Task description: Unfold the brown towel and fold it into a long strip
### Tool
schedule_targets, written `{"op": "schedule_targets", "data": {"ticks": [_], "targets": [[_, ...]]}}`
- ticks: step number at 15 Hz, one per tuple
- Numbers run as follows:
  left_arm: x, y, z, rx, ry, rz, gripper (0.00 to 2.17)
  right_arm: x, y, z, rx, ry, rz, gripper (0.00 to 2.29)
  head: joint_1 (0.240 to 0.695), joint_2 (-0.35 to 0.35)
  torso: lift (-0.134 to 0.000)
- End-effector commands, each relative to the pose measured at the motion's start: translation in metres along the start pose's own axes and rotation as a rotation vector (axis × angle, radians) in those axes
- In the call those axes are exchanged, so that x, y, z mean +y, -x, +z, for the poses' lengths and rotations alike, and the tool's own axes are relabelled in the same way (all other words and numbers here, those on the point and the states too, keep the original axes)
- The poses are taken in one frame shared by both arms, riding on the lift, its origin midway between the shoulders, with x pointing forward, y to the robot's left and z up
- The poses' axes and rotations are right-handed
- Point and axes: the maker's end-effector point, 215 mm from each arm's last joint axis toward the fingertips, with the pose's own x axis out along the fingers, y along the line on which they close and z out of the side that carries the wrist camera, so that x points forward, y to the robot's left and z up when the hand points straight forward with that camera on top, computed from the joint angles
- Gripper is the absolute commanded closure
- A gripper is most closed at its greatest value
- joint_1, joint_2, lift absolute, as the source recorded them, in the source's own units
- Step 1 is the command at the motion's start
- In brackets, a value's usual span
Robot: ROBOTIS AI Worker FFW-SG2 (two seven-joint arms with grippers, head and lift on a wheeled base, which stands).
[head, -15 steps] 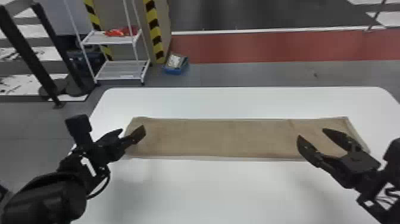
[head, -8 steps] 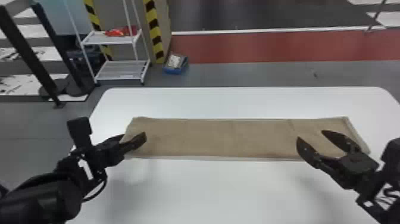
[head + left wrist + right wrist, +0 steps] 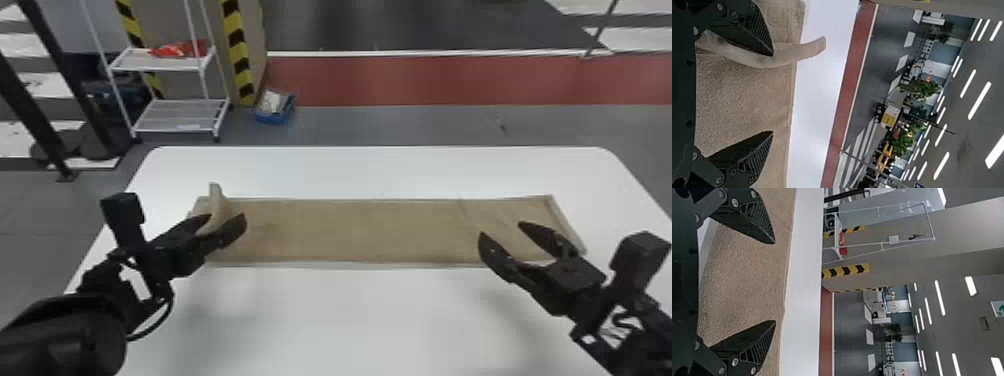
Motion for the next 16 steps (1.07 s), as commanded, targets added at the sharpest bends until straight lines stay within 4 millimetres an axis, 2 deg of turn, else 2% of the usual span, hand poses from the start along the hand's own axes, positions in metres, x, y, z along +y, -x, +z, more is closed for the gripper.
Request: {"op": "schedule_targets", "data": {"ticks": [1, 5, 8, 9, 10, 11, 12, 14, 15, 16], "targets": [[-0.007, -0.006, 0.011, -0.041, -0.026, -0.007, 0.20, -0.002, 0.004, -0.003, 0.003, -0.006, -0.002, 0.18, 0.695, 0.015, -0.113], [0.013, 0.000, 0.043, -0.149, -0.069, 0.078, 0.20, -0.008, 0.009, -0.004, 0.005, 0.001, -0.010, 0.18, 0.695, 0.009, -0.113], [0.038, 0.028, 0.067, -0.242, -0.094, 0.149, 0.20, -0.010, 0.007, -0.002, 0.007, 0.002, -0.011, 0.18, 0.695, 0.032, -0.113], [0.037, 0.039, 0.068, -0.253, -0.076, 0.128, 0.21, -0.009, 0.006, -0.003, 0.010, 0.000, -0.009, 0.18, 0.695, 0.040, -0.113], [0.027, 0.044, 0.064, -0.256, -0.056, 0.078, 0.22, -0.008, 0.004, -0.004, 0.011, -0.001, -0.006, 0.18, 0.695, 0.048, -0.113], [0.014, 0.046, 0.056, -0.243, -0.050, 0.032, 0.33, -0.006, 0.002, -0.005, 0.013, -0.002, 0.000, 0.18, 0.695, 0.054, -0.113], [0.002, 0.044, 0.048, -0.229, -0.050, 0.003, 0.54, -0.005, -0.001, -0.005, 0.013, -0.006, 0.003, 0.18, 0.695, 0.052, -0.113], [-0.028, 0.030, 0.014, -0.128, -0.016, -0.068, 1.66, -0.002, -0.003, -0.008, 0.019, -0.011, 0.007, 0.18, 0.695, 0.042, -0.113], [-0.046, 0.025, 0.000, -0.086, -0.008, -0.121, 1.84, -0.002, -0.003, -0.008, 0.018, -0.010, 0.008, 0.18, 0.695, 0.031, -0.113], [-0.069, 0.018, -0.013, -0.036, -0.006, -0.189, 1.85, -0.005, -0.002, -0.011, 0.022, -0.014, 0.003, 0.18, 0.695, 0.017, -0.113]]}}
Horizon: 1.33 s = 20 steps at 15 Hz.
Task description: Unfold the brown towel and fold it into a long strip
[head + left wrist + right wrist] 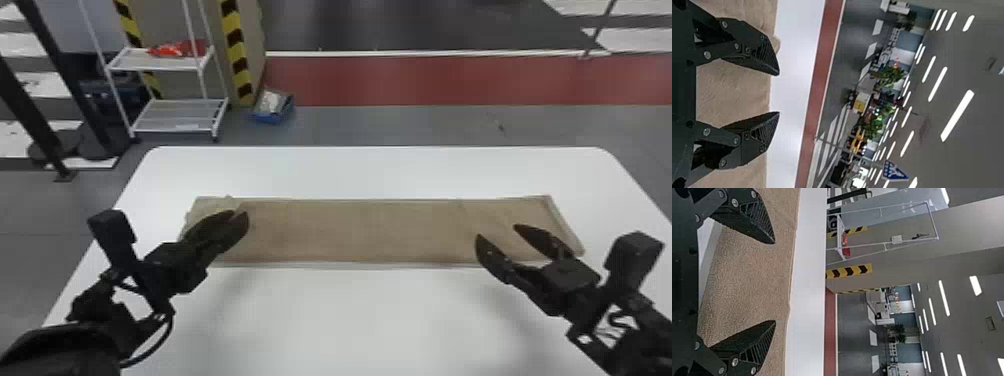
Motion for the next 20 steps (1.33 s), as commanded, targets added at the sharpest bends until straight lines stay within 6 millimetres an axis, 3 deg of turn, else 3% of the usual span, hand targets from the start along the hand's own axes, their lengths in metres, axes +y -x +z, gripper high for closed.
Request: {"op": "schedule_targets", "data": {"ticks": [1, 4, 6, 10, 13, 17, 20], "targets": [[-0.036, -0.021, -0.029, 0.105, -0.007, -0.085, 1.85, -0.004, 0.002, -0.004, 0.005, -0.007, -0.008, 0.18, 0.695, -0.021, -0.113], [-0.047, -0.059, -0.059, 0.205, -0.059, -0.072, 1.85, -0.007, 0.010, -0.010, 0.011, -0.009, -0.014, 0.18, 0.695, -0.077, -0.113], [-0.026, -0.071, -0.063, 0.221, -0.055, -0.004, 1.85, -0.012, 0.015, -0.008, -0.003, -0.022, -0.015, 0.18, 0.695, -0.105, -0.113], [0.008, -0.062, -0.041, 0.156, -0.023, 0.058, 1.85, -0.028, 0.028, -0.005, -0.010, -0.027, -0.034, 0.18, 0.695, -0.105, -0.113], [0.042, -0.051, -0.027, 0.106, -0.012, 0.128, 1.85, -0.023, 0.025, -0.005, -0.013, -0.033, -0.024, 0.18, 0.695, -0.089, -0.113], [0.107, -0.027, 0.022, -0.056, -0.063, 0.318, 1.77, -0.016, 0.023, -0.007, -0.013, -0.035, -0.012, 0.18, 0.695, -0.011, -0.113], [0.133, -0.004, 0.051, -0.148, -0.069, 0.394, 1.76, -0.017, 0.023, -0.003, -0.018, -0.033, -0.012, 0.18, 0.695, 0.041, -0.113]]}}
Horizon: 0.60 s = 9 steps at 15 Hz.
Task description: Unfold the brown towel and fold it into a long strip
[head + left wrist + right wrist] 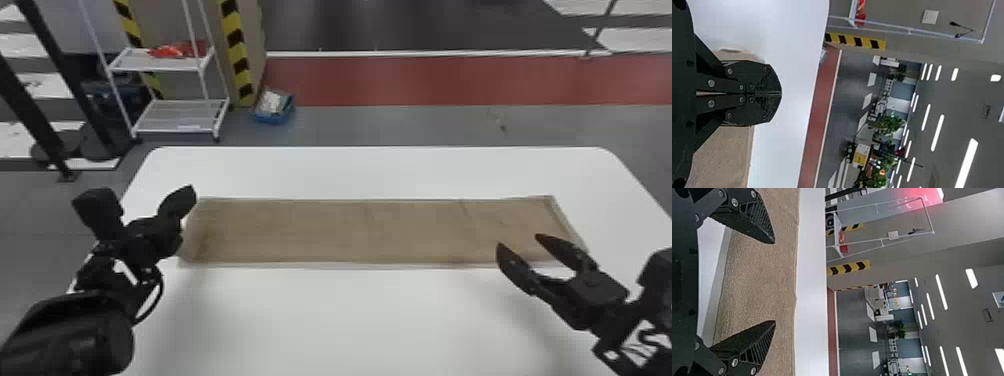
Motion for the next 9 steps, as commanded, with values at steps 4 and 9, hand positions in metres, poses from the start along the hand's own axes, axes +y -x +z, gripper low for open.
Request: {"op": "schedule_targets", "data": {"ticks": [4, 9], "targets": [[-0.015, 0.047, 0.053, -0.150, -0.018, 0.002, 1.36, 0.005, -0.005, 0.012, -0.006, 0.002, 0.011, 0.18, 0.695, 0.083, -0.113], [-0.078, 0.116, 0.093, -0.326, -0.079, -0.014, 0.04, 0.029, -0.003, 0.043, -0.037, 0.044, -0.030, 0.18, 0.695, 0.060, -0.113]]}}
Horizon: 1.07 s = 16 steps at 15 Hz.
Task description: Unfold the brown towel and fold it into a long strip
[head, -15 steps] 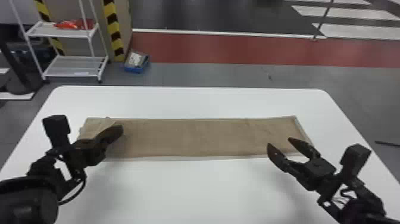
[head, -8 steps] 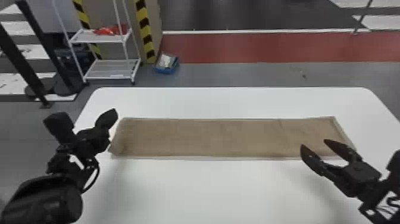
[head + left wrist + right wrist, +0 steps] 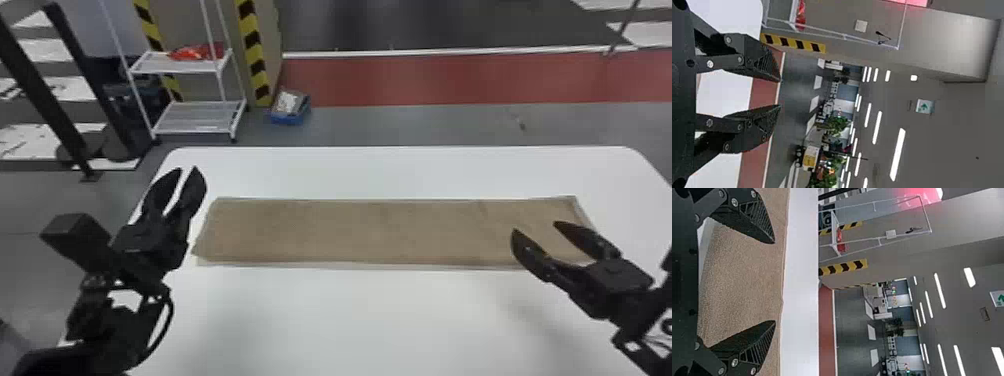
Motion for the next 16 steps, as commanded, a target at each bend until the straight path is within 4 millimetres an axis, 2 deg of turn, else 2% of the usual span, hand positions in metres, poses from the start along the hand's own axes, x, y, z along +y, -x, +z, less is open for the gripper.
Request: {"op": "schedule_targets", "data": {"ticks": [1, 2, 3, 4, 7, 9, 10, 12, 14, 16], "targets": [[-0.034, 0.027, 0.017, -0.034, -0.059, -0.007, 0.04, 0.029, 0.005, 0.033, -0.101, 0.067, -0.016, 0.18, 0.695, 0.054, -0.113], [-0.044, 0.037, 0.017, -0.031, -0.088, 0.016, 0.05, 0.043, 0.006, 0.047, -0.142, 0.091, -0.031, 0.18, 0.695, 0.050, -0.113], [-0.055, 0.047, 0.017, -0.027, -0.102, 0.028, 0.05, 0.059, 0.004, 0.048, -0.135, 0.086, -0.017, 0.18, 0.695, 0.044, -0.113], [-0.065, 0.055, 0.017, -0.021, -0.107, 0.024, 0.05, 0.068, 0.002, 0.044, -0.112, 0.073, -0.015, 0.18, 0.695, 0.045, -0.113], [-0.088, 0.075, -0.001, 0.024, -0.132, 0.028, 0.05, 0.105, -0.001, 0.036, -0.089, 0.086, -0.026, 0.18, 0.695, 0.055, -0.113], [-0.096, 0.082, -0.008, 0.055, -0.131, 0.029, 0.05, 0.129, 0.006, 0.022, -0.040, 0.037, -0.011, 0.18, 0.695, 0.060, -0.113], [-0.096, 0.085, -0.015, 0.084, -0.133, 0.030, 0.05, 0.140, 0.010, 0.022, -0.039, 0.032, -0.001, 0.18, 0.695, 0.070, -0.113], [-0.096, 0.089, -0.010, 0.083, -0.140, 0.031, 0.05, 0.156, 0.024, 0.024, -0.053, 0.031, 0.013, 0.18, 0.695, 0.085, -0.113], [-0.085, 0.092, 0.001, 0.070, -0.161, 0.046, 0.05, 0.162, 0.044, 0.031, -0.091, 0.039, 0.004, 0.18, 0.695, 0.102, -0.113], [-0.070, 0.096, 0.006, 0.067, -0.178, 0.069, 0.05, 0.155, 0.059, 0.036, -0.123, 0.053, -0.025, 0.18, 0.695, 0.124, -0.113]]}}
